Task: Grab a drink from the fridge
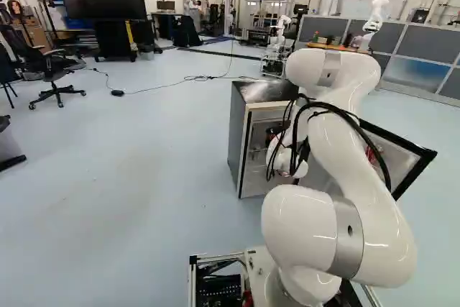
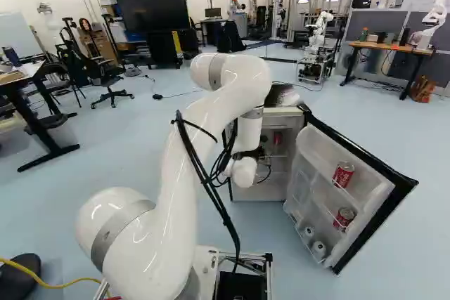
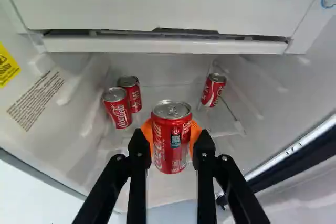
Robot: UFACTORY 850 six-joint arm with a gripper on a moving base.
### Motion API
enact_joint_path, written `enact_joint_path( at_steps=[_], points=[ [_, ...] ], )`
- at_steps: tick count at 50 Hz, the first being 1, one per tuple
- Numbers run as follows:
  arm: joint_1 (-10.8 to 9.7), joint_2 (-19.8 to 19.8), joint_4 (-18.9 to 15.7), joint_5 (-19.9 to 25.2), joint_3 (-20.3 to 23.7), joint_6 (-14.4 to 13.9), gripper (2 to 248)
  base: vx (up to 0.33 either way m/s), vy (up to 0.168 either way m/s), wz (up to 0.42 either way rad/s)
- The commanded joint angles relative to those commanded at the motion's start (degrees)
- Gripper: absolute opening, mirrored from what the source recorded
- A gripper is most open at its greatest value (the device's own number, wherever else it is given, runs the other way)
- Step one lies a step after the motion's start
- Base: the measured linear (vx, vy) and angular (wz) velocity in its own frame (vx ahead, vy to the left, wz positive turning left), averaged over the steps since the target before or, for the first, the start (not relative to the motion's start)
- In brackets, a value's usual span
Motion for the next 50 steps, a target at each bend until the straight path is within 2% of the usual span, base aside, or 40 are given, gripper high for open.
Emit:
enact_joint_path(
  at_steps=[50],
  points=[
    [-2.53, 17.90, 0.00, 1.20, 20.77, 0.00, 89, 0.000, 0.000, 0.000]
  ],
)
